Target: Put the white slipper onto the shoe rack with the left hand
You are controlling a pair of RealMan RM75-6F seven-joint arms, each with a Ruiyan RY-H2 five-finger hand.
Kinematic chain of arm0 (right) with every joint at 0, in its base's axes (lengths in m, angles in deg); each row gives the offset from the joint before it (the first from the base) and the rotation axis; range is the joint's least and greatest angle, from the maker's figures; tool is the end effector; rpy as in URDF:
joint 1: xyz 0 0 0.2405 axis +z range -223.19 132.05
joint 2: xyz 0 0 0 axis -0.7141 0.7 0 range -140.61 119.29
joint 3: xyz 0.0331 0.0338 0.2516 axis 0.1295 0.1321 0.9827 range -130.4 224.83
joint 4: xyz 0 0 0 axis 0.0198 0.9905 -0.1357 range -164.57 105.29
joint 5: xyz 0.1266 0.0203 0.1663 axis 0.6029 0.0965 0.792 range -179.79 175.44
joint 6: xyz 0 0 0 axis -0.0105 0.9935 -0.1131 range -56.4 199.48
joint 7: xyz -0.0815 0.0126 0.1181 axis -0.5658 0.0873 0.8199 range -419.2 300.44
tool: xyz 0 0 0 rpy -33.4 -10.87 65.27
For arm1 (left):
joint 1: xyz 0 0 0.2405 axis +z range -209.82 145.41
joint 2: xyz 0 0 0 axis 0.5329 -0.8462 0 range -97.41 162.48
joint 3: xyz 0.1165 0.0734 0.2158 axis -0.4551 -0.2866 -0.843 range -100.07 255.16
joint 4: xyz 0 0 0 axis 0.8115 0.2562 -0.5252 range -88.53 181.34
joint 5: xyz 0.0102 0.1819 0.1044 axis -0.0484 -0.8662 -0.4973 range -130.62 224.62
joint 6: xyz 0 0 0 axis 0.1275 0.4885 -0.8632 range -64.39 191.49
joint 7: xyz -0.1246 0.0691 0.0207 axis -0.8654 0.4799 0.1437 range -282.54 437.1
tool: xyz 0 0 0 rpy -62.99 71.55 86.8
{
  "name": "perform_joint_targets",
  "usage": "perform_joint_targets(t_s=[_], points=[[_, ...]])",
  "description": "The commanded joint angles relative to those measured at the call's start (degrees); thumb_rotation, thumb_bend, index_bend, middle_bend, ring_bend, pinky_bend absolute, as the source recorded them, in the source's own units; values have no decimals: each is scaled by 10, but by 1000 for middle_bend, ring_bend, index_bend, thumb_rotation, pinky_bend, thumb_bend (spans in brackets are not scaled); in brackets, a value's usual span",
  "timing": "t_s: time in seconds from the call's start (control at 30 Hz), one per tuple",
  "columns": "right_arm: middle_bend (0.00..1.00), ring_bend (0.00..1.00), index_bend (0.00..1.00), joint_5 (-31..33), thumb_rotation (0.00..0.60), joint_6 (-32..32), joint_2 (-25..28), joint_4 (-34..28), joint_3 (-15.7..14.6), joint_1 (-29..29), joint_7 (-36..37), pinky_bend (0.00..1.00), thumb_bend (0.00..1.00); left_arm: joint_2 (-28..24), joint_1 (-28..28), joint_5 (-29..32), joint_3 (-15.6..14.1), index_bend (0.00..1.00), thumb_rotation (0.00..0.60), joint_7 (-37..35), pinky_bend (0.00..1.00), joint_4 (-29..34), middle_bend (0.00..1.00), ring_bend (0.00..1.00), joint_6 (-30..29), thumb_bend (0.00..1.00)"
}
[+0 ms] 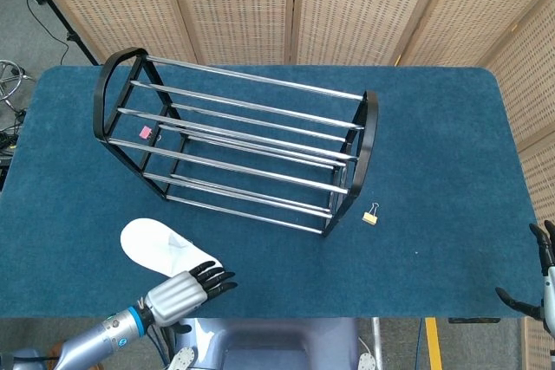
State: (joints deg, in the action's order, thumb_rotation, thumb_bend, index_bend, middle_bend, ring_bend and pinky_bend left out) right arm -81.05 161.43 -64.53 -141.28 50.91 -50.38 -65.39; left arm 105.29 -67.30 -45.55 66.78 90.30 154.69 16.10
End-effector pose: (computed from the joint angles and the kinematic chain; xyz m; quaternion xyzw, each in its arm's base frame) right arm -0.2927 -0.1302 0.2025 0.5003 -0.4483 0.3523 0.6516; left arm -0.1665 0.1779 -0.0048 -0.8813 -0.3483 -0.2689 0.1721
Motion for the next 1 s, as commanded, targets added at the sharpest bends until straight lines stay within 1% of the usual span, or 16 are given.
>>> perform_joint_targets(t_s=[0.03,0.17,0.33,0.5,0.6,0.67,0.77,0.9,1.0], points=[[0,0,0,0,600,0,1,0,0,0,2,0,0,28,-5,48,23,0,600,39,0,-11,0,0,22,144],[0,0,0,1,600,2,3,1,1,-1,8,0,0,46,-8,93,30,0,600,78,0,-17,0,0,36,144],[0,0,0,0,600,3,5,1,1,-2,11,0,0,53,-9,130,30,0,600,120,0,-18,0,0,38,144],[0,0,0,0,600,4,4,1,1,-2,11,0,0,48,-8,141,20,0,600,136,0,-10,0,0,36,144],[0,0,0,0,600,3,4,1,1,-2,11,0,0,42,-3,133,7,0,600,143,0,-6,0,0,29,144],[0,0,0,0,600,5,4,1,2,-2,11,0,0,30,5,110,-13,0,600,138,0,0,0,0,23,144],[0,0,0,0,600,4,4,0,1,-2,11,0,0,13,13,80,-34,0,600,127,0,1,0,0,14,144],[0,0,0,-3,600,5,4,-1,0,-3,9,0,0,-5,18,62,-51,0,600,117,0,0,0,0,12,144],[0,0,0,-2,600,5,3,-1,0,-3,7,0,0,-17,23,40,-65,0,600,96,0,-4,0,0,6,145]])
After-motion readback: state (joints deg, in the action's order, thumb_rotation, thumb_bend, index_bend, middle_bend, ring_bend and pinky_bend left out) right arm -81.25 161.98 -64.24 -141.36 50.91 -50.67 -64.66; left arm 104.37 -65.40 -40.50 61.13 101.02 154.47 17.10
